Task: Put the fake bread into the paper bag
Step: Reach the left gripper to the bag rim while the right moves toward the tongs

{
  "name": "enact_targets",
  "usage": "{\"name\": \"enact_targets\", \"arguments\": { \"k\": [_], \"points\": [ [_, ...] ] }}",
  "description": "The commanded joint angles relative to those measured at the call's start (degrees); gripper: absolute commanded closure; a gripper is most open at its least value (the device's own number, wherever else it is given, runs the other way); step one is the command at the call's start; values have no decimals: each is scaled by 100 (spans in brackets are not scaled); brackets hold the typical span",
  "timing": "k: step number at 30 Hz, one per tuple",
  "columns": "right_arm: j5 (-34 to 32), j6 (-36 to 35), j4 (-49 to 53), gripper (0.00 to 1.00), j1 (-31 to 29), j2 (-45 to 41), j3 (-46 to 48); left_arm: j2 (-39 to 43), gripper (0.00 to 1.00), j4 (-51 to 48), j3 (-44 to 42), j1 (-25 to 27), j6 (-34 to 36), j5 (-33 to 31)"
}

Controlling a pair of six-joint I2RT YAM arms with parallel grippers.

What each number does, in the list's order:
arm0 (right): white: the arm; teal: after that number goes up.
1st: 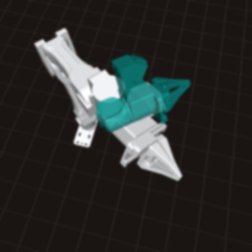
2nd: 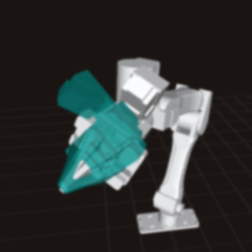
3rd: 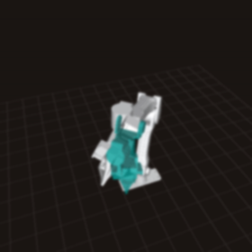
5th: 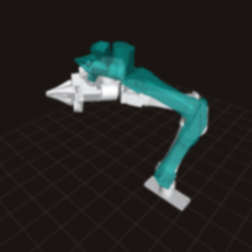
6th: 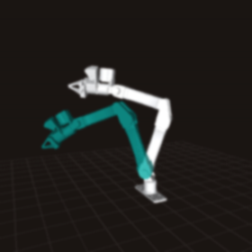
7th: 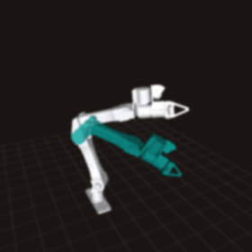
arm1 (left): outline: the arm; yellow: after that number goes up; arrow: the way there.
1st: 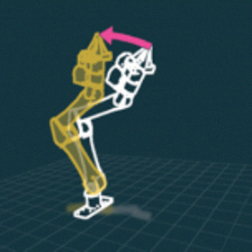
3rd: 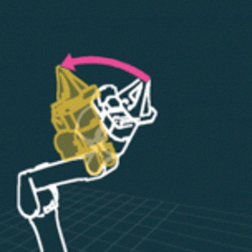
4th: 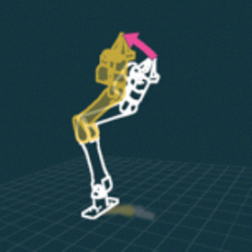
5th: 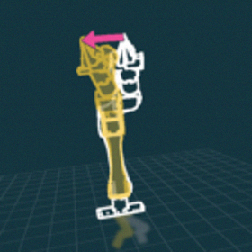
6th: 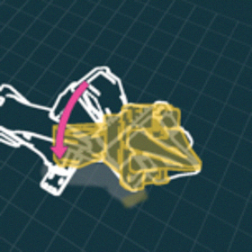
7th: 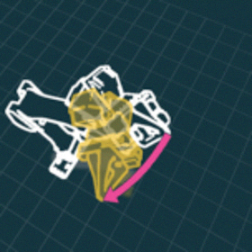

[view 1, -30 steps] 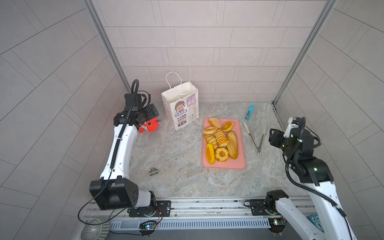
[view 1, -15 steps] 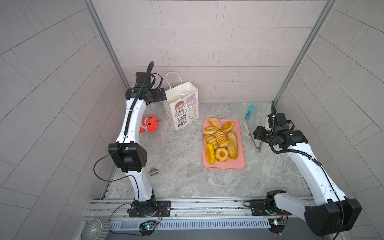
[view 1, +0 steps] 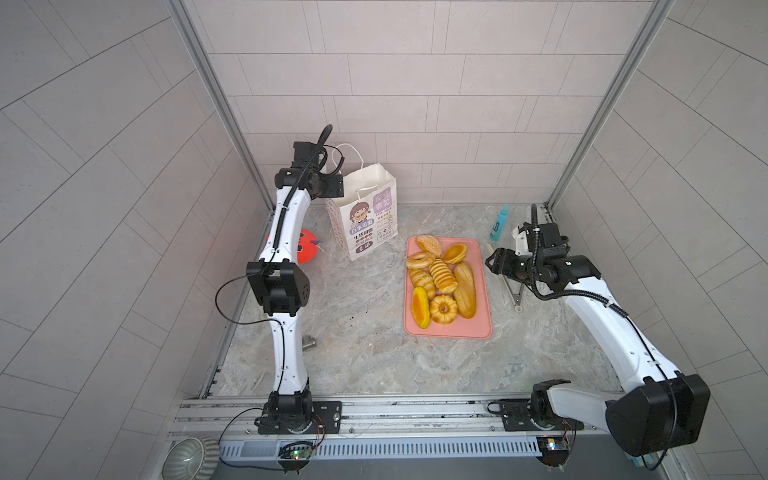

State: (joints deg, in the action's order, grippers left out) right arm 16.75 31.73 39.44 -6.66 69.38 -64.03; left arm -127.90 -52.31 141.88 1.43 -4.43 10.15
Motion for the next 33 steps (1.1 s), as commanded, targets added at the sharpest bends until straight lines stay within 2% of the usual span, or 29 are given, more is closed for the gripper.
{"name": "enact_targets", "arguments": {
  "k": [1, 7, 13, 16, 17, 19, 22, 24, 33],
  "points": [
    [181, 235, -255, 30, -41, -109, 88, -58, 27, -79, 278, 93, 160, 125],
    [86, 299, -221, 37, -55, -140, 169, -25, 46, -39, 289, 172, 161, 177],
    [-134, 301, -18, 48, -60, -254, 224, 168, 77, -213, 203, 173, 61, 198],
    [-535, 299, 382, 53, -56, -229, 76, 367, 89, -282, -12, 168, -75, 215],
    [-719, 300, 598, 53, -56, -188, -31, 453, 92, -318, -76, 169, -138, 220],
    [-1081, 342, 983, 43, -62, -100, -223, 609, 99, -408, -249, 166, -269, 223],
    [-1493, 395, 1391, 31, -53, -46, -379, 1006, 100, -412, -773, 167, -504, 205],
    [-1653, 393, 1513, 28, -52, -82, -409, 1333, 100, -367, -1213, 169, -640, 237],
    [-1765, 317, 1347, 32, -25, -468, -41, 3395, 100, 444, -3930, 165, -1443, 244]
  ]
}}
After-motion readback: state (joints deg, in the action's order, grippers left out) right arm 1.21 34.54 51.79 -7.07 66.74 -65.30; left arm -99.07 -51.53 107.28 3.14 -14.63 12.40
